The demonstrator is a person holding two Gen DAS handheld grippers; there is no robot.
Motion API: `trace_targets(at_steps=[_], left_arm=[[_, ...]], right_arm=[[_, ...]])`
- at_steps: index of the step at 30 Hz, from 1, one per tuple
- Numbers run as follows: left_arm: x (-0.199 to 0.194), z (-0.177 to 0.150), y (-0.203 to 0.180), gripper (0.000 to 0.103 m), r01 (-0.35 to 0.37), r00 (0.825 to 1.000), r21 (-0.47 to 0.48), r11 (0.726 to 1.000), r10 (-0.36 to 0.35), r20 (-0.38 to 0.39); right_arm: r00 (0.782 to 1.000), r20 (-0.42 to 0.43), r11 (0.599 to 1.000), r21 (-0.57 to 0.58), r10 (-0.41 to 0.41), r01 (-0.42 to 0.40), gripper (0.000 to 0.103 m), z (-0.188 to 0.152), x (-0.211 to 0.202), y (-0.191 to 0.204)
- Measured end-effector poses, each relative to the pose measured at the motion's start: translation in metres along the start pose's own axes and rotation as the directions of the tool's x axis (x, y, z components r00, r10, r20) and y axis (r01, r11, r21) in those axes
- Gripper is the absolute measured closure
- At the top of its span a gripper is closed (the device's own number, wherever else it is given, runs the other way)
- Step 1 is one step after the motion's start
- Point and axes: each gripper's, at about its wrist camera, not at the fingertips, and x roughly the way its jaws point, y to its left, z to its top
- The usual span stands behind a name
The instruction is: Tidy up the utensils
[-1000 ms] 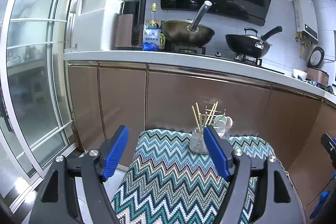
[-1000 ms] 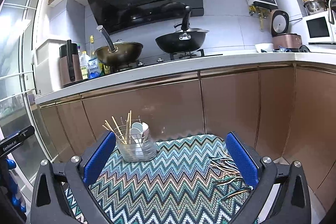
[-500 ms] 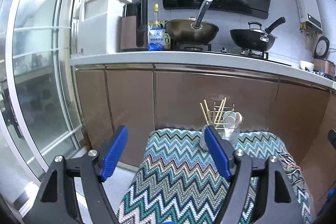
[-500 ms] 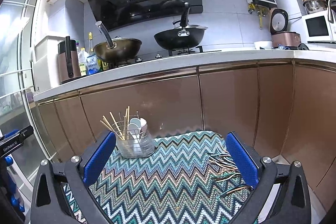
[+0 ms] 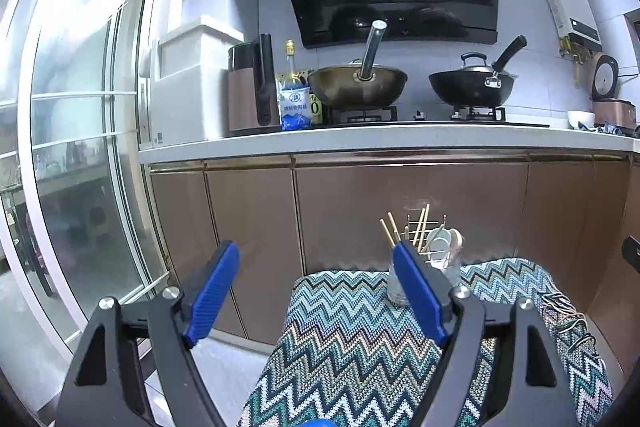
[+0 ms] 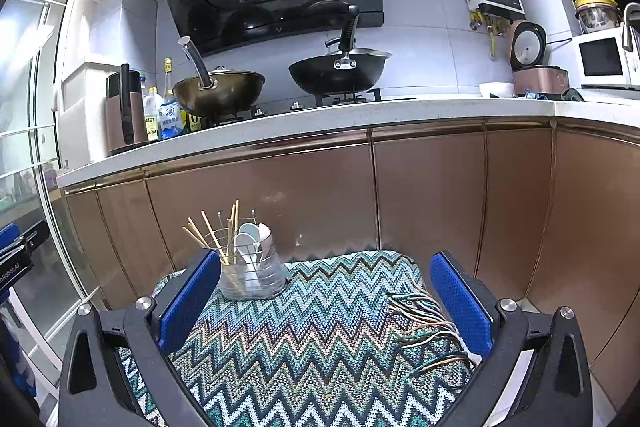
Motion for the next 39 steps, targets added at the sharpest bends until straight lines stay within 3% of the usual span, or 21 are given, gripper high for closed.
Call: trace_targets(at_steps=[13, 20, 27, 31, 39], left_arm=[[-0.007, 0.003, 0.0, 0.024, -0.002, 1.0, -0.002, 1.0, 0.002, 0.019], [-0.009, 0.005, 0.002, 0.018, -0.02, 0.999, -0.002, 1.0, 0.02, 0.027], [-0.016, 0.006, 0.004, 0.018, -0.001, 0.999, -0.015, 1.0, 0.002, 0.052], [-0.017, 0.007, 0.005, 0.018, 0.048, 0.998, -0.022, 0.999, -0.047, 0.05], [-0.023, 0.01, 0.005, 0.018, 0.056, 0.996, -0.017, 0.998, -0.055, 0.068]], right_arm=[[1.0, 0.02, 1.0, -0.025, -0.016, 0.017, 0.0, 0.003, -0.004, 0.001], [0.999, 0.032, 0.998, -0.038, -0.044, 0.046, 0.0, 0.002, -0.005, 0.0], [0.998, 0.043, 0.996, -0.063, -0.056, 0.059, 0.0, 0.002, -0.005, 0.003], [0.997, 0.051, 0.996, -0.068, -0.059, 0.063, 0.0, 0.003, -0.008, 0.004], [0.995, 0.077, 0.995, -0.071, -0.066, 0.071, 0.0, 0.006, -0.015, 0.003]])
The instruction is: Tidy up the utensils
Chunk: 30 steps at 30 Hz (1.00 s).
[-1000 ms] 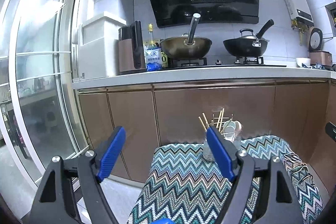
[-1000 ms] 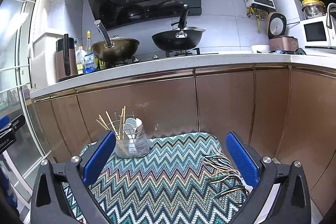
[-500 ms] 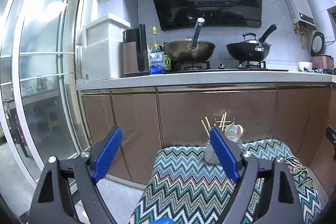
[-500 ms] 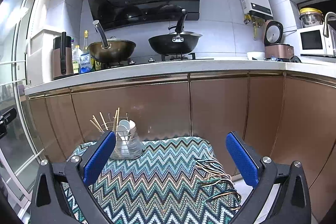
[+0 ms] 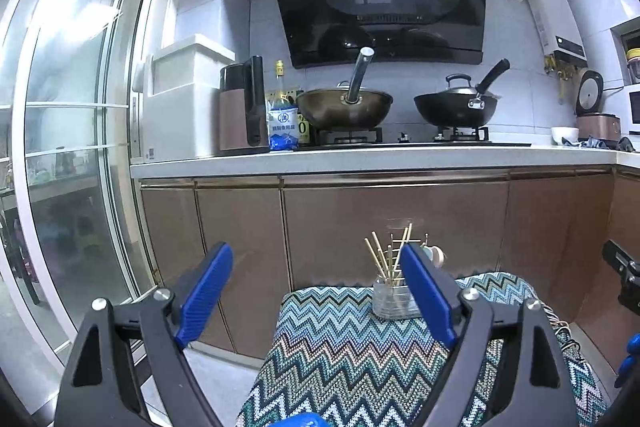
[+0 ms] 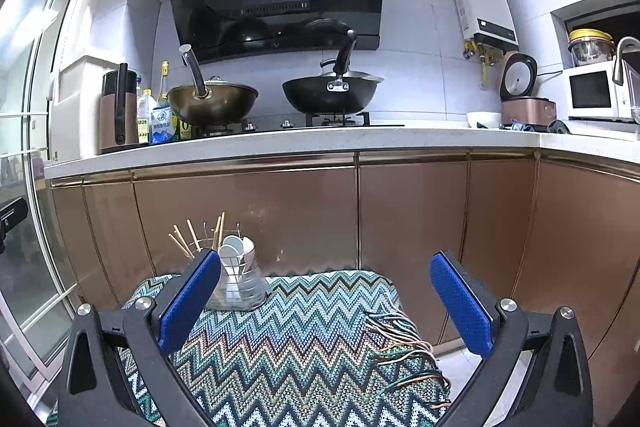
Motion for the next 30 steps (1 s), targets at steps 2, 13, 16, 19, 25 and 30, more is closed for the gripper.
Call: trace_targets(at_steps=[2, 13, 16, 19, 25, 30], left_arm=[[-0.002, 0.002, 0.001, 0.018, 0.001, 1.0, -0.003, 1.0, -0.001, 0.007], [-0.01, 0.005, 0.001, 0.018, -0.014, 0.999, -0.001, 1.0, 0.014, 0.04], [-0.011, 0.005, 0.001, 0.018, -0.018, 0.999, 0.001, 1.0, 0.018, 0.045], [-0.012, 0.005, 0.001, 0.018, -0.02, 0.999, 0.0, 1.0, 0.02, 0.045], [-0.012, 0.005, 0.001, 0.018, -0.018, 0.999, 0.001, 1.0, 0.018, 0.044], [-0.013, 0.004, 0.001, 0.018, -0.018, 0.999, 0.001, 1.0, 0.018, 0.041]], right_arm=[[1.0, 0.007, 1.0, -0.003, -0.002, 0.002, 0.0, 0.002, -0.002, 0.001], [0.999, 0.041, 1.0, -0.016, -0.003, 0.004, 0.0, 0.007, -0.01, 0.002], [0.999, 0.044, 1.0, -0.018, -0.005, 0.006, 0.0, 0.008, -0.01, 0.002], [0.999, 0.043, 1.0, -0.018, -0.005, 0.006, 0.0, 0.008, -0.01, 0.003], [0.999, 0.038, 1.0, -0.02, -0.002, 0.003, 0.0, 0.007, -0.009, 0.003], [0.999, 0.036, 1.0, -0.019, -0.003, 0.004, 0.0, 0.007, -0.009, 0.003]])
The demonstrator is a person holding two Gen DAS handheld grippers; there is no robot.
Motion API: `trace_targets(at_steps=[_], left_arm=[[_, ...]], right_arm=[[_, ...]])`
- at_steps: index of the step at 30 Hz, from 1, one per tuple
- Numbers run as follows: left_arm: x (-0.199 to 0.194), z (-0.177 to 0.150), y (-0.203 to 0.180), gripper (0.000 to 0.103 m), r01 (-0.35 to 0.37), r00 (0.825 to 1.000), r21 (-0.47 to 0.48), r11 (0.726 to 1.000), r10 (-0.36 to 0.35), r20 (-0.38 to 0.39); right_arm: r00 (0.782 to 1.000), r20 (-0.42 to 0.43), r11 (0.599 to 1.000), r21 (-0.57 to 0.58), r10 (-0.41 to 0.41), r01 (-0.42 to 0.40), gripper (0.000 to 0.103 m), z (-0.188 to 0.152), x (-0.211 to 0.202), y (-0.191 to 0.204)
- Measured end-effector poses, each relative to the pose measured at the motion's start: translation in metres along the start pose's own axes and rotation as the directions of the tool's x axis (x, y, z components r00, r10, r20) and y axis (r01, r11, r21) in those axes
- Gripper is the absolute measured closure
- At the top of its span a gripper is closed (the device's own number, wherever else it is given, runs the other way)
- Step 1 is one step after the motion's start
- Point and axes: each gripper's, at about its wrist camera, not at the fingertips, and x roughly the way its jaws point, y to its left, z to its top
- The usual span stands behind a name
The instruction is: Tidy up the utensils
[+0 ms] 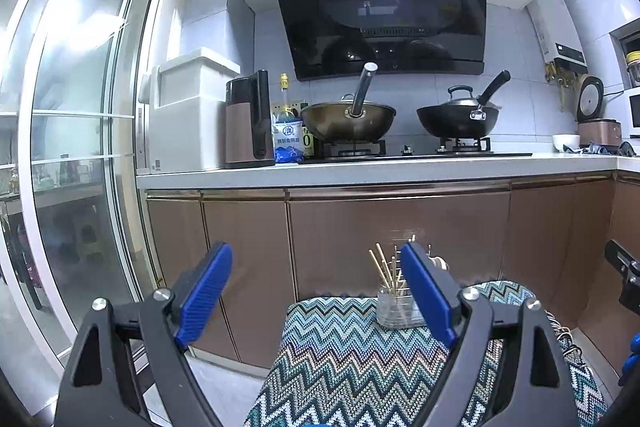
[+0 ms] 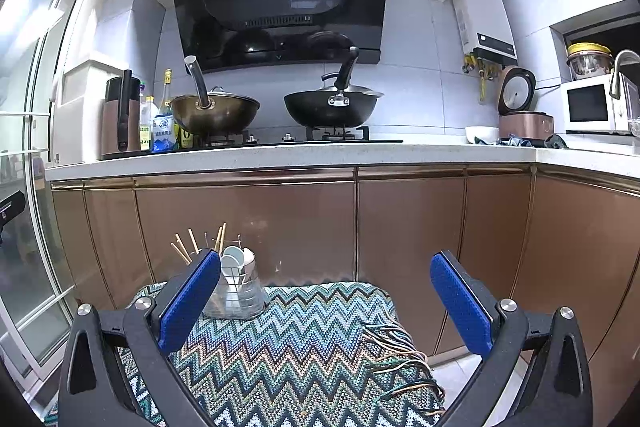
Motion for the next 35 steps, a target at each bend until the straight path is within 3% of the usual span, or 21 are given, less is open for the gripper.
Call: trace_targets(at_steps=[35], left_arm=[[-0.0029, 0.0047, 0.0006, 0.018, 0.009, 1.0, -0.023, 1.0, -0.008, 0.005]], right_arm=[[1.0, -0.003, 1.0, -0.01, -0.009, 0.009, 0.0, 0.0008, -0.0025, -0.0034]])
